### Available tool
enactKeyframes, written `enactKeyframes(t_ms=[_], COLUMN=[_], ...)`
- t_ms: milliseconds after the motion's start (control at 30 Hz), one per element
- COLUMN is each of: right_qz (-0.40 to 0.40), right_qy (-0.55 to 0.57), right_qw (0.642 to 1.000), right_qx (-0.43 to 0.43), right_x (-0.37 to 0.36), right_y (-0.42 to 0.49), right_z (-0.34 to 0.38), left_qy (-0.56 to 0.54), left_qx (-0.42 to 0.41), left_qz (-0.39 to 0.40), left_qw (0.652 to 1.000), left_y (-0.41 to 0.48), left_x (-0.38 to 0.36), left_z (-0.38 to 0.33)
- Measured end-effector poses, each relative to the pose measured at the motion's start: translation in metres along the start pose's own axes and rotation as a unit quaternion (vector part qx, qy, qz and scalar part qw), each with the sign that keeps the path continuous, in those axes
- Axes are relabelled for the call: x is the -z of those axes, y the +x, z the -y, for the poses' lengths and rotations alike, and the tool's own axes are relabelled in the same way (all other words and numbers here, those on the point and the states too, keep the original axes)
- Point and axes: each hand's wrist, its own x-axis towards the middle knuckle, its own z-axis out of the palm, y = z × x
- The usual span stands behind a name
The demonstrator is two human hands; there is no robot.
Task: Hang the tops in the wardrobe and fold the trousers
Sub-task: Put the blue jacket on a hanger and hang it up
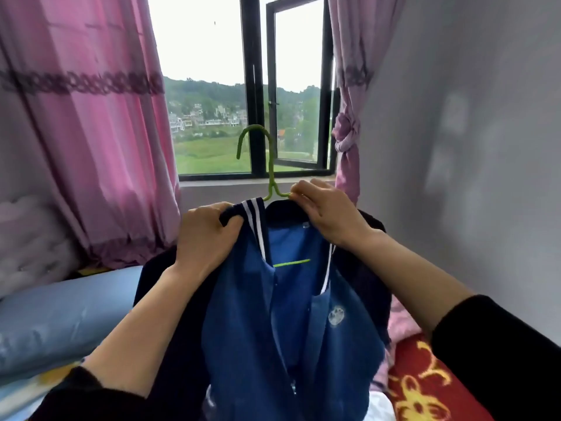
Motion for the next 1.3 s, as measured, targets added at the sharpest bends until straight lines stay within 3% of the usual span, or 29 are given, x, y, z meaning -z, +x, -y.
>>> enactKeyframes(t_ms=[167,467,633,800,900,1033,1133,1300], right_qz=[-0.044,-0.068,-0.041,0.001,0.019,0.021,0.025,0.028], right_qy=[-0.056,-0.151,-0.114,0.0,0.044,0.08,0.109,0.14], right_qw=[0.994,0.974,0.976,0.976,0.968,0.951,0.945,0.934], right_qx=[0.078,0.153,0.183,0.219,0.247,0.297,0.309,0.328], right_x=[0.019,0.041,0.037,0.027,0.015,0.006,0.001,-0.015], right_y=[0.014,0.004,-0.018,-0.037,-0.042,-0.053,-0.068,-0.095], right_z=[0.018,0.042,0.068,0.117,0.16,0.229,0.279,0.367], left_qy=[0.035,0.125,0.171,0.192,0.257,0.207,0.205,0.17], left_qx=[-0.046,0.008,0.075,0.215,0.239,0.293,0.319,0.319], left_qz=[0.014,-0.047,-0.105,-0.161,-0.193,-0.18,-0.197,-0.185], left_qw=[0.998,0.991,0.977,0.944,0.916,0.916,0.904,0.914], left_y=[0.001,-0.068,-0.118,-0.178,-0.209,-0.243,-0.265,-0.304], left_x=[0.055,0.139,0.177,0.213,0.213,0.214,0.251,0.307], left_z=[0.006,0.023,0.015,0.011,-0.016,-0.043,-0.04,-0.056])
